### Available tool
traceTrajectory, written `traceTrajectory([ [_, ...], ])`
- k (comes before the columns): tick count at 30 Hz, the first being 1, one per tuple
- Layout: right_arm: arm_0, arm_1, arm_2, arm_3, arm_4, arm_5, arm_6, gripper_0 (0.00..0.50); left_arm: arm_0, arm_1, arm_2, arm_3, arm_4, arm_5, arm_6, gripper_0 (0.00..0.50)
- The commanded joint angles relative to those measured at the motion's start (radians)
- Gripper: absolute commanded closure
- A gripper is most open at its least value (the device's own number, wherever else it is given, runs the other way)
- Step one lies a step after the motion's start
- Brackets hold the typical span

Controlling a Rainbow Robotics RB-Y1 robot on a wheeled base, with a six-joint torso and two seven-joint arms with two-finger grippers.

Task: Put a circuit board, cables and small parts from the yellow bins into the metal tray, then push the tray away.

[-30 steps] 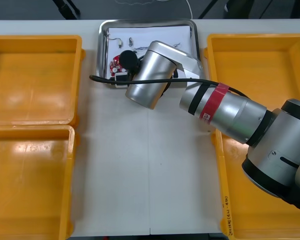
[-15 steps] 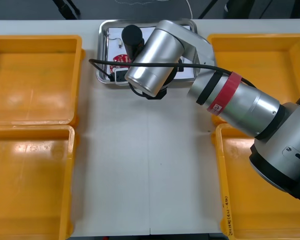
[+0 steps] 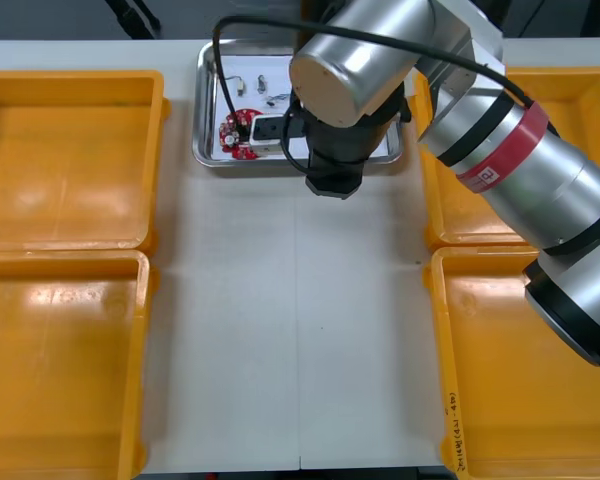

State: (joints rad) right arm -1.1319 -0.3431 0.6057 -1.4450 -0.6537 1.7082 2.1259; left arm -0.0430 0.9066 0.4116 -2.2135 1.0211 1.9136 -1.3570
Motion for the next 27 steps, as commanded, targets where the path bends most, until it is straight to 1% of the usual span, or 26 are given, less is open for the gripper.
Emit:
traceTrajectory([
  [1,-0.037,-0.068,-0.026,-0.155,-0.064,0.074,-0.164,0.000,0.018,0.046,0.019,-0.025,0.007,0.006,-0.074,0.000],
  [2,-0.032,-0.073,-0.026,-0.173,-0.069,0.083,-0.182,0.000,0.018,0.046,0.019,-0.025,0.007,0.006,-0.074,0.000],
  [5,0.009,-0.099,-0.032,-0.295,-0.083,0.128,-0.291,0.000,0.018,0.046,0.019,-0.025,0.007,0.006,-0.074,0.000],
  [12,0.110,-0.177,-0.044,-0.469,-0.118,0.137,-0.468,0.000,0.018,0.046,0.019,-0.025,0.007,0.006,-0.074,0.000],
  [19,0.189,-0.261,-0.078,-0.565,-0.164,0.166,-0.619,0.000,0.018,0.046,0.019,-0.025,0.007,0.006,-0.074,0.000],
  [21,0.216,-0.295,-0.101,-0.603,-0.178,0.191,-0.673,0.000,0.018,0.046,0.019,-0.025,0.007,0.006,-0.074,0.000],
  [23,0.242,-0.313,-0.122,-0.626,-0.190,0.212,-0.716,0.000,0.018,0.046,0.019,-0.025,0.007,0.006,-0.074,0.000],
  [27,0.311,-0.359,-0.178,-0.683,-0.201,0.212,-0.793,0.000,0.018,0.046,0.019,-0.025,0.007,0.006,-0.074,0.000],
])
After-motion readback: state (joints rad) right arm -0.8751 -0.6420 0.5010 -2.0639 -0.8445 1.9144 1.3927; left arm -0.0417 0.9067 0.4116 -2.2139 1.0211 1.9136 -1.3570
